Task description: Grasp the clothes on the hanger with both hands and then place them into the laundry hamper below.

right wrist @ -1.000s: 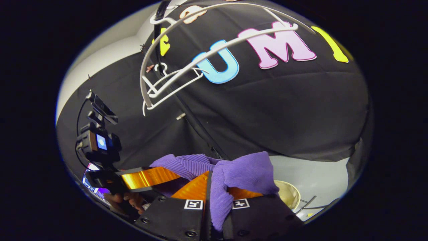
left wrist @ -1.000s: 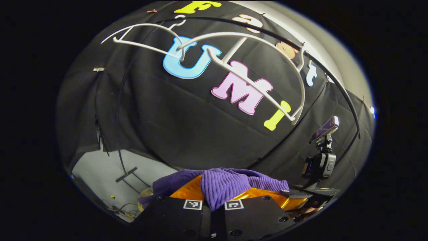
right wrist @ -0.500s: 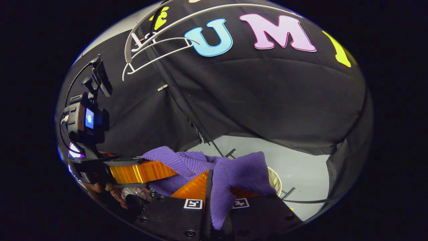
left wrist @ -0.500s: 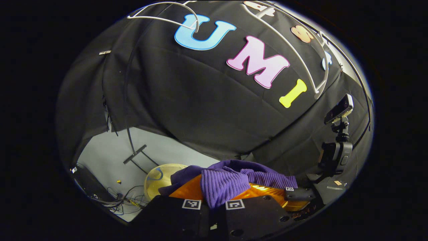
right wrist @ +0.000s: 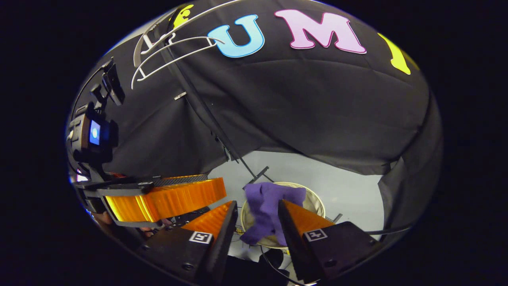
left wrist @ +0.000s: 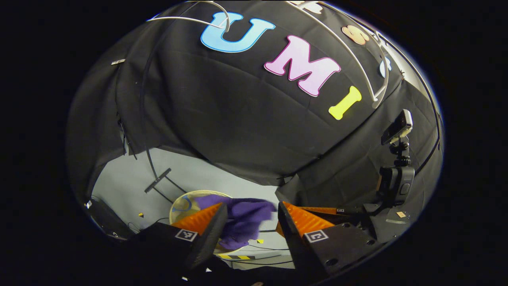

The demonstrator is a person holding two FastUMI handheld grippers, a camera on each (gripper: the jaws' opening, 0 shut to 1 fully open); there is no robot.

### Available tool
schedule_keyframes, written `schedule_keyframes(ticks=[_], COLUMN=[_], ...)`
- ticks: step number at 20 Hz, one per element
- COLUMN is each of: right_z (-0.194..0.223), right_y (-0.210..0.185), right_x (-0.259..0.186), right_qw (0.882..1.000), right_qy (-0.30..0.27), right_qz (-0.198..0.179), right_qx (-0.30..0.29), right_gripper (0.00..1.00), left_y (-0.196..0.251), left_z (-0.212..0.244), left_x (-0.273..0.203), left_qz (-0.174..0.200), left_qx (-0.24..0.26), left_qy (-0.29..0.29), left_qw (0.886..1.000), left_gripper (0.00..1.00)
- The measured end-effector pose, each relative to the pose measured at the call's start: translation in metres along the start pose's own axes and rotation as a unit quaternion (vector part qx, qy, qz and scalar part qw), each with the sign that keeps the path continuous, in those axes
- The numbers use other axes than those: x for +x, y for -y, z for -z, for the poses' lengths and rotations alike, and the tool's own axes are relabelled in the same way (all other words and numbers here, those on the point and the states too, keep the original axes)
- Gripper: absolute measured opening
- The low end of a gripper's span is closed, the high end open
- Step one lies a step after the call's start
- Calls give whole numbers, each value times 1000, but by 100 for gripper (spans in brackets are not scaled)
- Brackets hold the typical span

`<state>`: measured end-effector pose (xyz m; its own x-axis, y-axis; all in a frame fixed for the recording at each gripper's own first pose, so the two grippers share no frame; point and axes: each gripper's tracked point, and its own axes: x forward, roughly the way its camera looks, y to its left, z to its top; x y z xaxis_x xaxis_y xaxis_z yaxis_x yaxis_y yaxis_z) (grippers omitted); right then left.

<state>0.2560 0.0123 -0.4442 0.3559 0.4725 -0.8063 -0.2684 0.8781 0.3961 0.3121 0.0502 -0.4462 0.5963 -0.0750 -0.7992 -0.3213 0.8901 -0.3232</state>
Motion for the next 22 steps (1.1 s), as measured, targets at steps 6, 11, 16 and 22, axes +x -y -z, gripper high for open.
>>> schedule_keyframes(ticks=[6, 11, 16, 22], right_z=[-13, -16, -19, -40], right_y=[7, 5, 9, 3], right_x=[-3, -10, -24, -53], right_qw=[1000, 999, 998, 991], right_qy=[20, 32, 50, 114], right_qz=[9, 12, 27, 54], right_qx=[-16, -22, -39, -46], right_gripper=[97, 99, 99, 99], left_y=[-5, -4, -3, 6], left_z=[-2, -3, -14, -37], left_x=[-2, -9, -26, -63], left_qz=[-7, -8, -14, -2], left_qx=[-6, 1, 14, 61], left_qy=[1, 11, 34, 82], left_qw=[1000, 1000, 999, 995], left_gripper=[94, 95, 95, 95])
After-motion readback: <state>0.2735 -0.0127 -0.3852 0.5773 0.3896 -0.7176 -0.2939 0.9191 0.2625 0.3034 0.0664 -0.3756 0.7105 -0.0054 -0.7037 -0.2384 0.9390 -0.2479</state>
